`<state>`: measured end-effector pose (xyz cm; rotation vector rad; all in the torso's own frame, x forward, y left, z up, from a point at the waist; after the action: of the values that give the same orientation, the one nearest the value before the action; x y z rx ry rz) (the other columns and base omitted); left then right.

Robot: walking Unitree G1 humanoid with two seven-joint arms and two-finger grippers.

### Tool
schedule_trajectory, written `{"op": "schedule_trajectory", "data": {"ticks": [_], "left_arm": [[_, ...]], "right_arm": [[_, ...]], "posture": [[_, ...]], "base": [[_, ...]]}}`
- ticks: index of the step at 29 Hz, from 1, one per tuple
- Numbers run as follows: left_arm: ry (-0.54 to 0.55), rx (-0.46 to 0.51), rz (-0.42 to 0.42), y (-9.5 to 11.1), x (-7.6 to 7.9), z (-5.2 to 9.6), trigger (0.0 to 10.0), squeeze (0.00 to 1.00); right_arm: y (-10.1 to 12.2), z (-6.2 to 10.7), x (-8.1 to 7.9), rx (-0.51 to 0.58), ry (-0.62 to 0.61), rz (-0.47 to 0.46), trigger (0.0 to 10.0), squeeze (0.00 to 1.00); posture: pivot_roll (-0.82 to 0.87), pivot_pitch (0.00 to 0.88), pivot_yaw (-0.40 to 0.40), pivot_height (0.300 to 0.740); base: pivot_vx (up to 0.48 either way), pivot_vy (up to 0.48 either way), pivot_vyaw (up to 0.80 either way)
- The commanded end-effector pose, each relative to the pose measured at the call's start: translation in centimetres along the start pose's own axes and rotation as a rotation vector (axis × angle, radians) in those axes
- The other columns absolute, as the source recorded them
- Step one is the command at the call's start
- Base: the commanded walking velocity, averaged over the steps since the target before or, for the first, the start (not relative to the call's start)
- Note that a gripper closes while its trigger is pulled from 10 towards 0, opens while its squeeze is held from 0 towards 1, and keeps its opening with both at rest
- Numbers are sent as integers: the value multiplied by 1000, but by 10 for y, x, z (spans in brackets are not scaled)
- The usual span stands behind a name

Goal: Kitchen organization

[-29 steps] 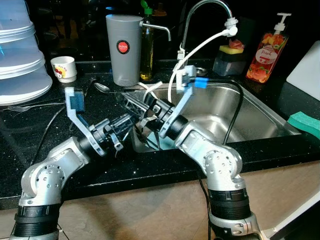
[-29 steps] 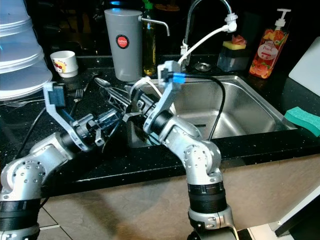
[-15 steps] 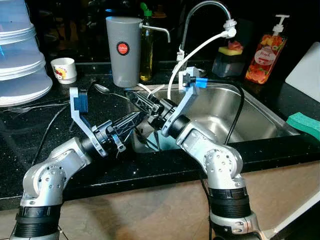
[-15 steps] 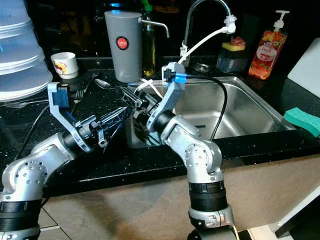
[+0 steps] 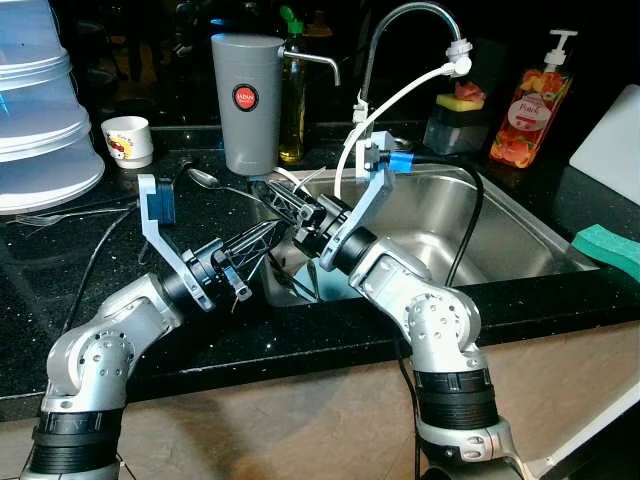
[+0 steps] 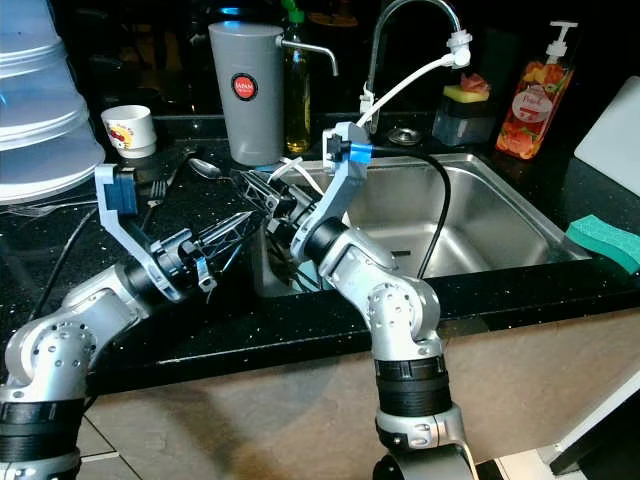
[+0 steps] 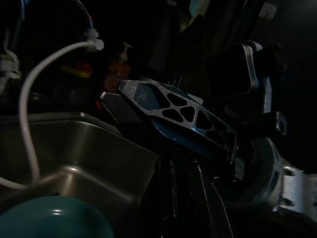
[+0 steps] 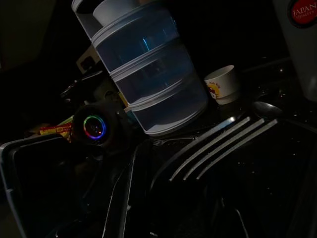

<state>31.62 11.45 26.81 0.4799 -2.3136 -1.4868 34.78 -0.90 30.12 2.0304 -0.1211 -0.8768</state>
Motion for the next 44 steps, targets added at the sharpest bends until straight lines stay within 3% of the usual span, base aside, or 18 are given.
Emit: {"op": "schedule_trajectory", "data": {"ticks": [1, 2, 3, 4, 9, 10, 17, 20, 21, 22, 24, 25, 26, 28, 32, 38, 43, 44], "left_arm": [[60, 13, -52, 7, -10, 3, 3412, 0], [90, 16, -66, 6, -14, 2, 10000, 0], [123, 26, -79, 7, -19, 2, 10000, 973], [148, 35, -86, 8, -23, 2, 10000, 1000], [189, 17, -125, 9, -29, 4, 10000, 1000], [191, 12, -131, 9, -29, 4, 10000, 0], [206, -52, -169, -2, -30, 9, 10000, 0], [208, -67, -180, -4, -30, 9, 10000, 0], [199, -136, -210, -15, -29, 8, 10000, 0], [199, -136, -210, -15, -29, 8, 10000, 0], [180, -264, -268, -37, -26, 6, 10000, 0], [152, -345, -298, -52, -22, 5, 10000, 0], [152, -416, -337, -65, -21, 4, 10000, 0], [181, -495, -423, -79, -26, 4, 10000, 0], [252, -478, -457, -79, -36, 1, 10000, 0], [271, -538, -509, -83, -43, 5, 10000, 0], [277, -541, -515, -83, -44, 6, 10000, 0], [280, -543, -523, -83, -45, 7, 10000, 0]], "right_arm": [[13, 3, 9, 70, -51, 6, 0, 0], [14, 3, 11, 74, -56, 6, 0, 0], [16, 4, 14, 81, -66, 9, 0, 0], [18, 4, 16, 88, -76, 11, 0, 0], [29, 5, 29, 128, -122, 52, 0, 0], [32, 6, 34, 140, -140, 74, 0, 0], [43, 12, 65, 170, -260, 240, 0, 0], [43, 13, 70, 172, -280, 268, 0, 0], [40, 14, 81, 156, -326, 344, 0, 0], [40, 14, 81, 156, -326, 344, 0, 0], [31, 15, 93, 133, -367, 409, 0, 0], [24, 16, 99, 116, -386, 427, 5804, 0], [17, 16, 103, 106, -400, 432, 10000, 0], [8, 17, 109, 87, -423, 458, 10000, 0], [-1, 23, 117, 78, -464, 502, 10000, 0], [-13, 30, 131, 51, -505, 533, 10000, 0], [-14, 31, 133, 45, -512, 533, 10000, 0], [-17, 33, 138, 27, -532, 533, 10000, 1000]], "posture": [[2, 22, -18, 740], [2, 22, -18, 740], [3, 24, -17, 740], [3, 24, -17, 740], [3, 24, -15, 740], [3, 24, -15, 740], [3, 24, -15, 740], [8, 26, -13, 740], [12, 28, -13, 740], [12, 28, -13, 740], [12, 28, -13, 740], [14, 30, -13, 740], [14, 30, -13, 740], [14, 30, -13, 740], [17, 32, -14, 740], [17, 34, -12, 740], [17, 34, -12, 740], [20, 33, -14, 740]], "base": [[0, 0, 0], [0, 0, 0], [0, 0, 0], [0, 0, 0], [0, 0, 0], [0, 0, 0], [0, 0, 0], [0, 0, 0], [0, 0, 0], [0, 0, 0], [0, 0, 0], [0, 0, 0], [0, 0, 0], [0, 0, 0], [0, 0, 0], [0, 0, 0], [0, 0, 0], [0, 0, 0]]}}
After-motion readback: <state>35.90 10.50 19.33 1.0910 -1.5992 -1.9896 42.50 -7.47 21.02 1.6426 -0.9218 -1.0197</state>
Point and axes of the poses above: a point about 5 cm out from each wrist's last joint towards the gripper, its own z axis pointing back from the gripper into the wrist, its own y axis along the axis of the wrist's last joint, x = y × z, the point moved 4 cm from there along -z, pointing out of the wrist towards the gripper, and after that the axes turned 8 degrees about -z, right-handed, at the moved point
